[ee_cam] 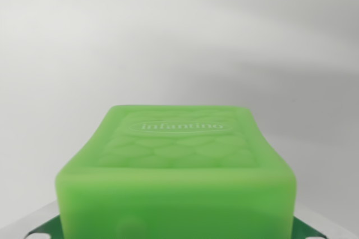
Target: Stack cube
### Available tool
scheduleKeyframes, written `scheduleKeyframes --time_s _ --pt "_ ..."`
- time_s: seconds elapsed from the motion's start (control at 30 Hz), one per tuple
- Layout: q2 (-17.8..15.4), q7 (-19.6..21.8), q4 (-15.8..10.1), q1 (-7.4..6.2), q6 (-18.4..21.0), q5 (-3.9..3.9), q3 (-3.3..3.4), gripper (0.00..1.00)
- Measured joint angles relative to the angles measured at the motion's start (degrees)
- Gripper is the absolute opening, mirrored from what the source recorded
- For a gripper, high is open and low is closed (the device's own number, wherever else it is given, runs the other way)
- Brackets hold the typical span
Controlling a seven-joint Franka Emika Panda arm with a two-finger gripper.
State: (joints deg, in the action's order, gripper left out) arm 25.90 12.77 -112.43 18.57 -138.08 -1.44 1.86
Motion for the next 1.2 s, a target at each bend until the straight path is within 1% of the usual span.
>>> scheduleKeyframes --time_s 0.53,0.93,1.03,1.2 --pt "-4.99 -8.64 -6.07 1.39 -1.11 0.13 0.09 0.0" --pt "-8.1 -14.12 -9.72 2.35 -1.65 0.19 0.2 0.0" --pt "-7.67 -14.39 -10.0 2.4 -2.59 0.19 0.22 0.0" --pt "-5.32 -14.52 -10.06 2.4 -4.63 0.19 0.22 0.0"
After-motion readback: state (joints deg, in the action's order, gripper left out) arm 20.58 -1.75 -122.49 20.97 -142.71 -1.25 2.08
